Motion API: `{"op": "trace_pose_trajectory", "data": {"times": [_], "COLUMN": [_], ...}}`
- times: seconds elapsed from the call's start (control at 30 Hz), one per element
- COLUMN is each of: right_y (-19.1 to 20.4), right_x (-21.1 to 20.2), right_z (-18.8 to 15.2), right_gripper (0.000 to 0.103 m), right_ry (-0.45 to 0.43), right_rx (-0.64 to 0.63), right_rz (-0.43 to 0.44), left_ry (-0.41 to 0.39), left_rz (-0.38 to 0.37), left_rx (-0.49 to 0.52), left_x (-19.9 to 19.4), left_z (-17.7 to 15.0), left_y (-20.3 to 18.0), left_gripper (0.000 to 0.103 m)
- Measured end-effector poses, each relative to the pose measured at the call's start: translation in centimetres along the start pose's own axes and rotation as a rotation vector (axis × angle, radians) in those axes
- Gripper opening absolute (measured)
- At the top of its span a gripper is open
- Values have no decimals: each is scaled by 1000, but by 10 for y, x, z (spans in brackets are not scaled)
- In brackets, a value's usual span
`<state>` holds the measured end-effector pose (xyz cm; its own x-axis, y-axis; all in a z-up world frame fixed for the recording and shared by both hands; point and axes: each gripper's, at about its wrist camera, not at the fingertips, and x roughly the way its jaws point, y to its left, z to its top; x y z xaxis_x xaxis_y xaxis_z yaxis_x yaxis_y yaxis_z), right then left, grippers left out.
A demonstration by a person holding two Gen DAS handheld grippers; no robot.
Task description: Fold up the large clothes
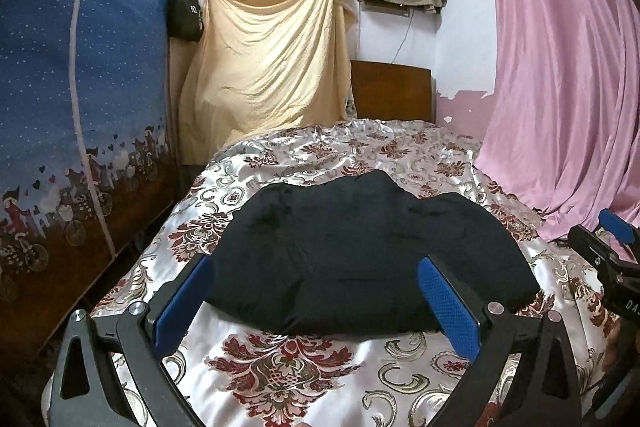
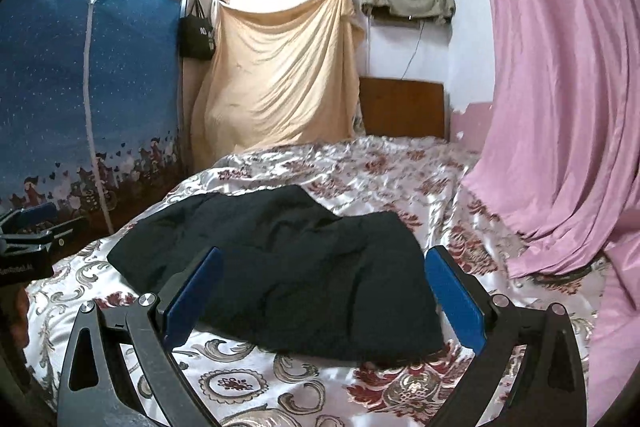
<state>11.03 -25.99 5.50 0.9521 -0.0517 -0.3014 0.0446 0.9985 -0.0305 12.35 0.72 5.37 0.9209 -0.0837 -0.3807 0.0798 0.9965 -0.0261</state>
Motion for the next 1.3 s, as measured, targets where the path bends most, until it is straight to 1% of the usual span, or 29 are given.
{"op": "trace_pose_trajectory", "data": {"times": [0.2, 0.37, 0.53, 0.7, 0.9, 1.3], "right_y": [7, 17, 24, 24, 16, 17], "right_x": [-22, -36, -40, -34, -26, -14], "right_z": [-9, -24, -41, -58, -69, -75], "right_gripper": [100, 100, 100, 100, 100, 100], "right_ry": [-38, -81, -105, -75, -51, -15], "right_rx": [9, 9, 18, 47, 73, 71], "right_rz": [8, 19, 37, 58, 53, 62], "left_ry": [-26, -55, -67, -48, -33, -18], "left_rz": [18, 60, 81, 73, 67, 53], "left_rx": [-4, 20, 43, 36, 52, 60], "left_x": [-13, -24, -29, -26, -20, -15], "left_z": [-13, -31, -43, -54, -63, -68], "left_y": [4, 8, 9, 9, 2, 0], "left_gripper": [103, 103, 103, 103, 103, 103]}}
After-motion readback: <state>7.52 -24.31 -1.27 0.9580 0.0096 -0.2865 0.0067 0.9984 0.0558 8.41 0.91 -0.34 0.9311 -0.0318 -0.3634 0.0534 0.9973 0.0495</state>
